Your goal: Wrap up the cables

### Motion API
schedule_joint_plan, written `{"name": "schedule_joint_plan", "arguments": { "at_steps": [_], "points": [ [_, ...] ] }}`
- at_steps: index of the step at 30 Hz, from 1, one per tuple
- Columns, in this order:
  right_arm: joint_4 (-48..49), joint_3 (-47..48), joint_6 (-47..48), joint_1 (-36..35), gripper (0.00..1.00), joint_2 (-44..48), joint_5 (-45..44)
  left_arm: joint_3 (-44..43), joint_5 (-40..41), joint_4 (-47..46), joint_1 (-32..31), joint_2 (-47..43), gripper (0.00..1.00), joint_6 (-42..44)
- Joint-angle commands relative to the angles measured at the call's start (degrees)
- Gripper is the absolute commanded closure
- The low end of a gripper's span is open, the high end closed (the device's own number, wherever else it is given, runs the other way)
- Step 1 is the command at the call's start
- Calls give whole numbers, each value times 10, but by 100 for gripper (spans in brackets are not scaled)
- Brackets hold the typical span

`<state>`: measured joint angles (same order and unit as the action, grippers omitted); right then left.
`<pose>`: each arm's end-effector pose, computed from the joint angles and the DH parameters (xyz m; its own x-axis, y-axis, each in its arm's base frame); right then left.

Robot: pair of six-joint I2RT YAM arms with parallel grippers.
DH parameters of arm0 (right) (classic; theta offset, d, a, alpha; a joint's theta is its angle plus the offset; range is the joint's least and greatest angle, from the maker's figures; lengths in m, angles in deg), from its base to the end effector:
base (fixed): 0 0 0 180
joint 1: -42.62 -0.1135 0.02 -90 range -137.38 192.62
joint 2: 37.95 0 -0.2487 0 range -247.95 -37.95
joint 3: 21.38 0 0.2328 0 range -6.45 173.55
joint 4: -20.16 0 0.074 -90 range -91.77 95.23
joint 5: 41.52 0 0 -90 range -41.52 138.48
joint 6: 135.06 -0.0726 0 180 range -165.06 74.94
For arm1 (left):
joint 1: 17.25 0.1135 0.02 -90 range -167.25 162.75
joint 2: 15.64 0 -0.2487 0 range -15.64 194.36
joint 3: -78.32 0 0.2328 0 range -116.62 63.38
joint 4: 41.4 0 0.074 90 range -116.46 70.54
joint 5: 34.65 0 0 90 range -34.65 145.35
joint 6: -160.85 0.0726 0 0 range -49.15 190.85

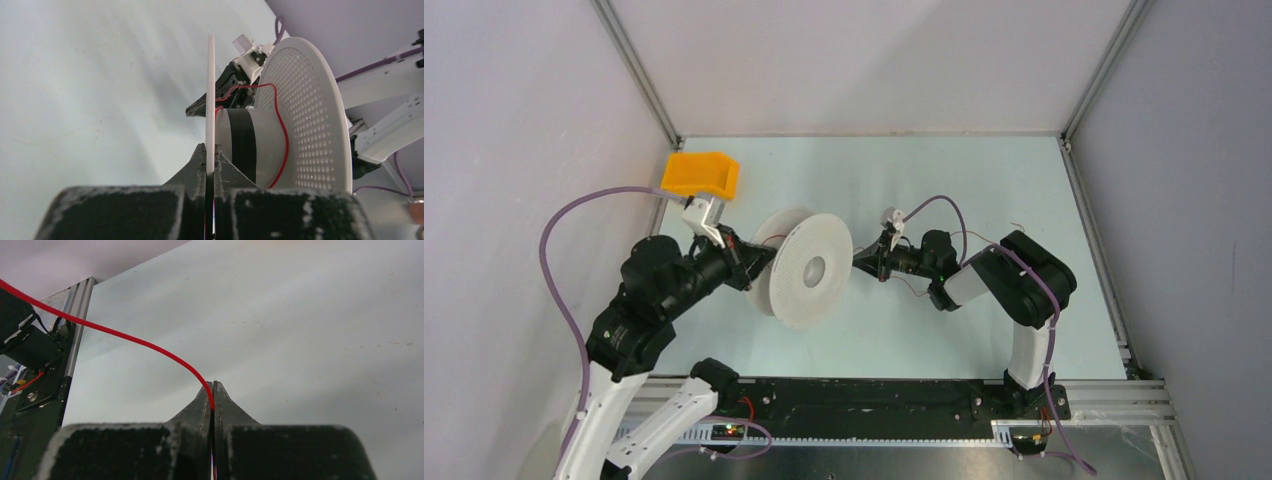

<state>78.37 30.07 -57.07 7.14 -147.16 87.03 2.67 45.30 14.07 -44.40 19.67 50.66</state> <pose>0.2643 0.2439 0.1525 -0.1938 0.0617 -0.9791 -0.9417 0.2682 0.2033 0.1143 -0.0728 0.3700 -0.4248 -0.1641 -0.8903 0.4822 0.7913 -0.3759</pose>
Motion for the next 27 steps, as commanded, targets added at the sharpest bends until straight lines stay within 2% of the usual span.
{"name": "schedule_joint_plan", "arguments": {
  "at_steps": [1,5,10,15,27],
  "points": [
    [39,5,-38,0,100,0,17,-38,-27,-44,12,-4,100,-37],
    [39,1,-58,-10,100,11,27,-40,23,-69,14,-7,100,-79],
    [77,-11,-53,-30,88,22,81,-33,72,-115,19,-19,100,-135],
    [96,-2,-54,-40,80,-2,106,-38,72,-147,19,-25,100,-167],
    [84,8,-79,-54,78,-52,82,-20,108,-178,19,-50,100,-191]
  ]
}}
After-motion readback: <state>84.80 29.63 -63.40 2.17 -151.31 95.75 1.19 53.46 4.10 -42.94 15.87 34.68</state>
